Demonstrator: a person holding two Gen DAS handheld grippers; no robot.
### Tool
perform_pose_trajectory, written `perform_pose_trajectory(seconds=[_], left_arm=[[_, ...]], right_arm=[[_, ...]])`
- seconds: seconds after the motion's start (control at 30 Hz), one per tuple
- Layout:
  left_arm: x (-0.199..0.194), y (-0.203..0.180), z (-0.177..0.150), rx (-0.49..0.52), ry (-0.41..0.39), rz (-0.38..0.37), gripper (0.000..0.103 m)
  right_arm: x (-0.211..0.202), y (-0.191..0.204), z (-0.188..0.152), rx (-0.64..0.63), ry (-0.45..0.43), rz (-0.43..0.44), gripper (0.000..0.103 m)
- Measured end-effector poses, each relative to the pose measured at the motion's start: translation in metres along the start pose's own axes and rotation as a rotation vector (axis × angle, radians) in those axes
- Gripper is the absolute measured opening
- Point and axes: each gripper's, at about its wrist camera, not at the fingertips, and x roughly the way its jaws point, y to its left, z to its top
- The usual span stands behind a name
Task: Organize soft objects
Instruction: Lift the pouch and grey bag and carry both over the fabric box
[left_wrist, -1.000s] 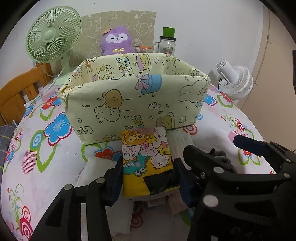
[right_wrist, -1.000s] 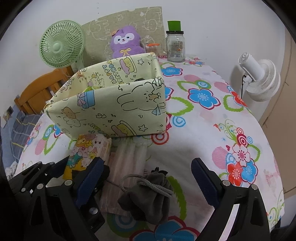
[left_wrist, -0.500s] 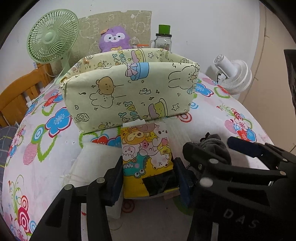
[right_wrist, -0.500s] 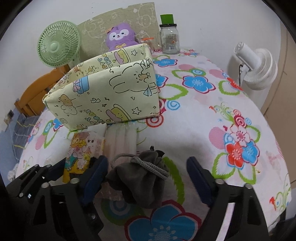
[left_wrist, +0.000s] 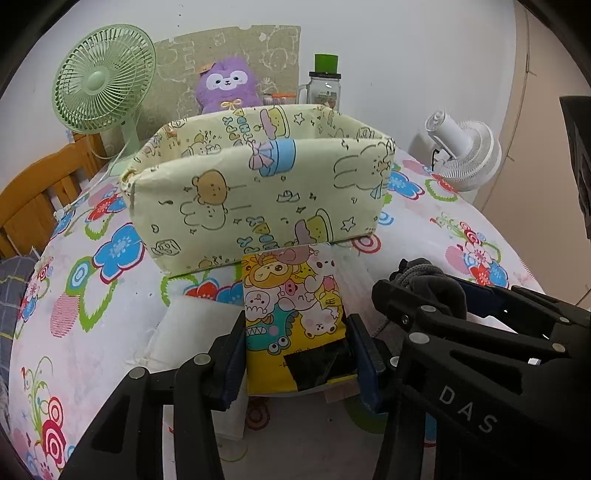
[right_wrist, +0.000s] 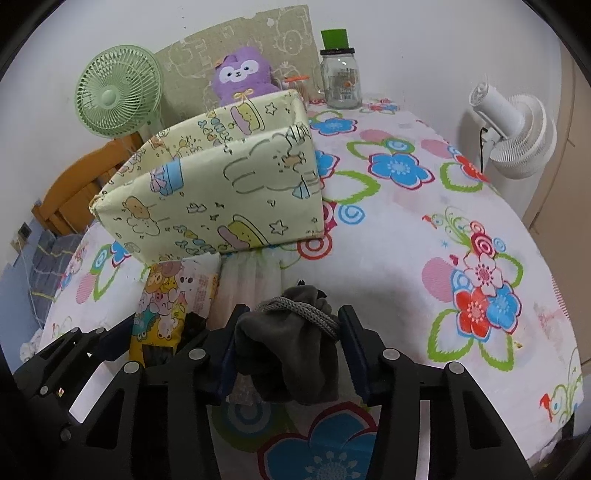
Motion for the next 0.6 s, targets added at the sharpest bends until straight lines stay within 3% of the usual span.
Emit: perform_pose_trajectory(seconds=[0.6], left_arm=[[-0.031, 0.010, 0.026, -0.018, -0.083, 0.014, 0.052]], right_arm=[[-0.029, 0.019, 0.028, -0.044, -0.085, 0.012, 0.052]])
